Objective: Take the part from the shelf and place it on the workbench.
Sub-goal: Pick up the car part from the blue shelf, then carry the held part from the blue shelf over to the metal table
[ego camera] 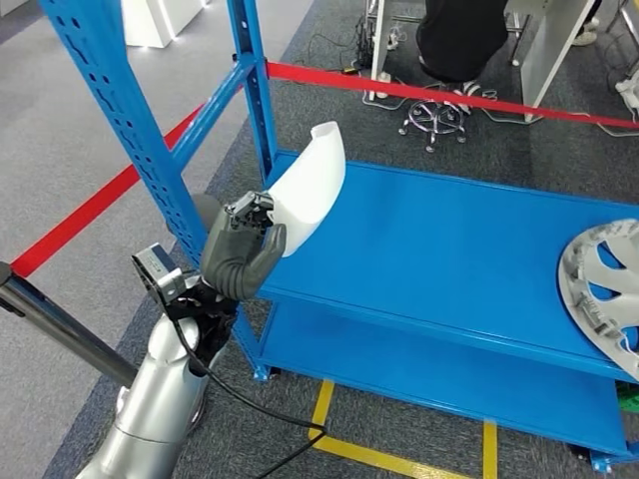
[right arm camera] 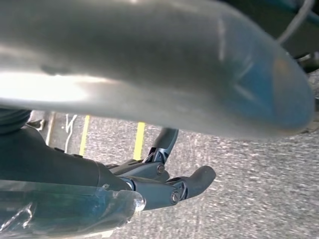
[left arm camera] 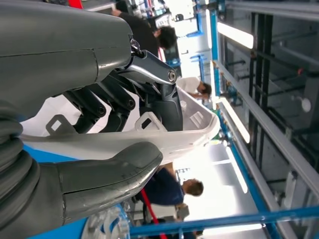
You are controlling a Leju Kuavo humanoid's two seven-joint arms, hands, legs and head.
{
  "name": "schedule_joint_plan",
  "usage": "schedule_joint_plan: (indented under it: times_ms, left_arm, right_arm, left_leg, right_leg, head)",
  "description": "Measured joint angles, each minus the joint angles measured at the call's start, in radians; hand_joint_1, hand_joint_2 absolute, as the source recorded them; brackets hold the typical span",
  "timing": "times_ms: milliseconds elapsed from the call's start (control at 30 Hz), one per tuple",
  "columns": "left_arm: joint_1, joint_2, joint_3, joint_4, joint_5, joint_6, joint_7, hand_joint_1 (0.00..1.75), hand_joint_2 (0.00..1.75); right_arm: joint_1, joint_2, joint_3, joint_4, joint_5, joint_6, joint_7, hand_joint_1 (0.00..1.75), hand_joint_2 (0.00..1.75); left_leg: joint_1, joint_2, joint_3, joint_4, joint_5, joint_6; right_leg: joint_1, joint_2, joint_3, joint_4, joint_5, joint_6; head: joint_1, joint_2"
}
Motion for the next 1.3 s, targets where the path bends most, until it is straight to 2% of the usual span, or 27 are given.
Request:
schedule_joint_plan:
  times_ms: [100,133,200,267,300,333,367,433,500,600,633,667,733,767,800,833,867,900,933,967,1000,1033,1100,1133,1167,1267,1300]
  left_arm:
    - [0.0,-0.001,0.0,0.001,0.003,-0.001,0.0,1.75,1.75]
    - [-0.001,-0.001,0.0,0.001,0.003,-0.001,0.0,1.75,1.75]
    - [-0.002,-0.001,-0.001,0.002,0.003,0.0,0.0,1.75,1.75]
    - [-0.002,0.0,-0.004,0.006,0.004,0.0,0.0,1.75,1.75]
    - [-0.002,0.0,-0.006,0.008,0.004,0.0,0.0,1.75,1.75]
    - [-0.002,0.0,-0.008,0.011,0.004,0.0,0.0,1.75,1.75]
    - [-0.003,0.0,-0.011,0.013,0.004,0.0,0.0,1.75,1.75]
    - [-0.007,-0.001,-0.019,0.014,0.004,0.0,0.0,1.75,1.75]
    - [-0.013,-0.003,-0.025,0.015,0.005,0.0,-0.001,1.75,1.75]
    - [-0.016,-0.004,-0.028,0.019,0.011,-0.001,-0.001,1.75,1.75]
    - [-0.016,-0.005,-0.028,0.021,0.014,-0.001,-0.002,1.75,1.75]
    - [-0.016,-0.006,-0.029,0.022,0.018,-0.001,-0.002,1.75,1.75]
    - [-0.016,-0.007,-0.03,0.024,0.025,-0.001,-0.002,1.75,1.75]
    - [-0.015,-0.007,-0.03,0.026,0.027,-0.001,-0.002,1.75,1.75]
    - [-0.014,-0.007,-0.03,0.027,0.027,-0.001,-0.002,1.75,1.75]
    - [-0.013,-0.007,-0.029,0.029,0.028,-0.001,-0.002,1.75,1.75]
    - [-0.012,-0.007,-0.029,0.03,0.031,-0.001,-0.002,1.75,1.75]
    - [-0.012,-0.007,-0.029,0.031,0.035,-0.002,-0.002,1.75,1.75]
    - [-0.012,-0.008,-0.029,0.031,0.04,-0.002,-0.002,1.75,1.75]
    - [-0.012,-0.008,-0.029,0.031,0.044,-0.003,-0.002,1.75,1.75]
    - [-0.013,-0.008,-0.029,0.032,0.047,-0.004,-0.001,1.75,1.75]
    - [-0.013,-0.009,-0.03,0.032,0.048,-0.004,-0.001,1.75,1.75]
    - [-0.013,-0.009,-0.031,0.032,0.049,-0.004,0.001,1.75,1.75]
    - [-0.012,-0.008,-0.032,0.033,0.048,-0.004,0.002,1.75,1.75]
    - [-0.011,-0.008,-0.032,0.033,0.048,-0.004,0.002,1.75,1.75]
    - [-0.011,-0.007,-0.035,0.036,0.047,-0.004,0.003,1.75,1.75]
    - [-0.011,-0.006,-0.037,0.038,0.047,-0.004,0.003,1.75,1.75]
  right_arm:
    - [-0.002,0.0,0.0,0.0,0.0,0.002,0.0,0.0,0.0]
    - [-0.003,0.0,0.0,0.0,0.0,0.002,0.0,0.0,0.0]
    - [-0.005,0.0,0.0,0.0,0.0,0.0,0.003,0.0,0.0]
    - [-0.005,0.0,-0.001,0.0,0.0,-0.001,0.005,0.0,0.0]
    - [-0.005,0.0,-0.002,0.0,0.0,-0.001,0.005,0.0,0.0]
    - [-0.005,0.0,-0.003,0.0,0.0,0.0,0.004,0.0,0.0]
    - [-0.005,0.0,-0.004,0.0,0.0,0.002,0.004,0.0,0.0]
    - [-0.007,0.001,-0.006,0.0,0.0,0.004,0.003,0.0,0.0]
    - [-0.008,0.001,-0.008,0.0,0.0,0.008,0.001,0.0,0.0]
    - [-0.006,0.001,-0.013,0.0,0.0,0.018,0.0,0.0,0.0]
    - [-0.004,0.001,-0.014,0.0,0.0,0.02,0.0,0.0,0.0]
    - [-0.003,0.001,-0.014,0.0,0.0,0.024,0.0,0.0,0.0]
    - [-0.002,0.001,-0.015,0.0,0.0,0.033,-0.001,0.0,0.0]
    - [-0.003,0.001,-0.015,0.0,0.0,0.037,-0.001,0.0,0.0]
    - [-0.003,0.0,-0.015,0.0,0.0,0.039,-0.002,0.0,0.0]
    - [-0.004,0.0,-0.015,0.0,0.0,0.041,-0.002,0.0,0.0]
    - [-0.004,0.0,-0.016,0.0,0.0,0.044,-0.002,0.0,0.0]
    - [-0.005,-0.001,-0.016,0.0,0.0,0.048,-0.003,0.0,0.0]
    - [-0.007,-0.001,-0.017,0.0,0.0,0.051,-0.004,0.0,0.0]
    - [-0.009,-0.001,-0.018,0.0,0.0,0.05,-0.006,0.0,0.0]
    - [-0.012,-0.001,-0.019,0.0,0.0,0.044,-0.008,0.0,0.0]
    - [-0.013,-0.001,-0.02,0.0,0.0,0.037,-0.01,0.0,0.0]
    - [-0.012,-0.001,-0.019,0.0,0.001,0.023,-0.012,0.0,0.0]
    - [-0.011,-0.001,-0.019,0.0,0.001,0.02,-0.013,0.0,0.0]
    - [-0.011,-0.001,-0.019,0.0,0.001,0.02,-0.013,0.0,0.0]
    - [-0.011,-0.003,-0.019,0.0,0.0,0.034,-0.014,0.0,0.0]
    - [-0.01,-0.003,-0.019,0.0,0.0,0.039,-0.014,0.0,0.0]
  left_leg:
    - [0.0,0.0,-0.011,0.008,0.0,-0.015]
    - [0.001,0.001,-0.021,0.025,-0.02,-0.02]
    - [0.002,0.003,-0.063,0.124,-0.097,-0.029]
    - [0.003,0.003,-0.111,0.259,-0.168,-0.033]
    - [0.003,0.003,-0.118,0.295,-0.177,-0.032]
    - [0.002,0.003,-0.106,0.293,-0.165,-0.03]
    - [0.002,0.003,-0.074,0.252,-0.138,-0.025]
    - [-0.001,0.003,0.023,0.112,-0.092,-0.014]
    - [-0.005,0.002,0.085,0.01,-0.087,-0.007]
    - [-0.008,0.003,0.081,-0.017,-0.073,0.005]
    - [-0.006,0.004,0.073,-0.02,-0.062,0.011]
    - [-0.004,0.006,0.063,-0.022,-0.051,0.017]
    - [-0.003,0.007,0.039,-0.023,-0.03,0.025]
    - [-0.004,0.007,0.026,-0.022,-0.019,0.026]
    - [-0.004,0.008,0.012,-0.021,-0.008,0.026]
    - [-0.005,0.008,-0.001,-0.021,0.003,0.025]
    - [-0.004,0.008,-0.014,-0.02,0.012,0.023]
    - [-0.004,0.008,-0.026,-0.018,0.022,0.02]
    - [-0.005,0.007,-0.036,-0.016,0.03,0.016]
    - [-0.007,0.007,-0.044,-0.012,0.037,0.011]
    - [-0.008,0.007,-0.049,-0.008,0.044,0.006]
    - [-0.009,0.007,-0.052,-0.006,0.051,0.001]
    - [-0.008,0.007,-0.058,-0.004,0.059,-0.008]
    - [-0.008,0.008,-0.064,0.004,0.046,-0.014]
    - [-0.006,0.008,-0.075,0.03,0.013,-0.021]
    - [-0.002,0.008,-0.127,0.204,-0.129,-0.035]
    - [-0.001,0.008,-0.136,0.26,-0.148,-0.036]
  right_leg:
    - [0.001,0.002,-0.015,0.004,0.009,-0.026]
    - [0.0,0.001,-0.022,0.004,0.014,-0.035]
    - [0.0,-0.002,-0.04,0.004,0.027,-0.05]
    - [0.001,-0.007,-0.06,0.004,0.041,-0.057]
    - [0.003,-0.008,-0.07,0.004,0.048,-0.057]
    - [0.004,-0.009,-0.08,0.004,0.056,-0.056]
    - [0.004,-0.009,-0.089,0.004,0.063,-0.055]
    - [0.007,-0.009,-0.103,0.004,0.078,-0.05]
    - [0.008,-0.009,-0.111,0.002,0.095,-0.041]
    - [0.005,-0.008,-0.119,-0.01,0.117,-0.021]
    - [0.005,-0.008,-0.126,-0.002,0.102,-0.016]
    - [0.005,-0.009,-0.138,0.026,0.07,-0.013]
    - [0.005,-0.01,-0.174,0.146,-0.03,-0.008]
    - [0.006,-0.01,-0.188,0.215,-0.067,-0.006]
    - [0.006,-0.01,-0.193,0.265,-0.082,-0.005]
    - [0.007,-0.01,-0.181,0.282,-0.074,-0.005]
    - [0.007,-0.01,-0.151,0.262,-0.05,-0.005]
    - [0.007,-0.01,-0.104,0.209,-0.026,-0.006]
    - [0.007,-0.009,-0.046,0.135,-0.018,-0.006]
    - [0.007,-0.008,0.004,0.065,-0.021,-0.009]
    - [0.008,-0.007,0.037,0.013,-0.03,-0.013]
    - [0.01,-0.006,0.052,-0.014,-0.04,-0.018]
    - [0.011,-0.007,0.041,-0.017,-0.033,-0.036]
    - [0.01,-0.008,0.034,-0.016,-0.024,-0.046]
    - [0.008,-0.01,0.023,-0.016,-0.014,-0.055]
    - [0.007,-0.013,-0.02,-0.016,0.021,-0.068]
    - [0.008,-0.014,-0.036,-0.015,0.032,-0.067]
  head:
    - [-0.003,0.0]
    - [-0.005,0.0]
    - [-0.011,0.0]
    - [-0.014,0.0]
    - [-0.014,0.0]
    - [-0.014,0.0]
    - [-0.014,0.0]
    - [-0.015,0.0]
    - [-0.015,0.0]
    - [-0.016,0.0]
    - [-0.016,0.0]
    - [-0.015,0.0]
    - [-0.013,0.0]
    - [-0.013,0.0]
    - [-0.013,0.0]
    - [-0.013,0.0]
    - [-0.013,0.0]
    - [-0.013,0.0]
    - [-0.013,0.0]
    - [-0.013,0.0]
    - [-0.014,0.0]
    - [-0.014,0.0]
    - [-0.014,0.0]
    - [-0.016,0.0]
    - [-0.018,0.0]
    - [-0.024,0.0]
    - [-0.024,0.0]
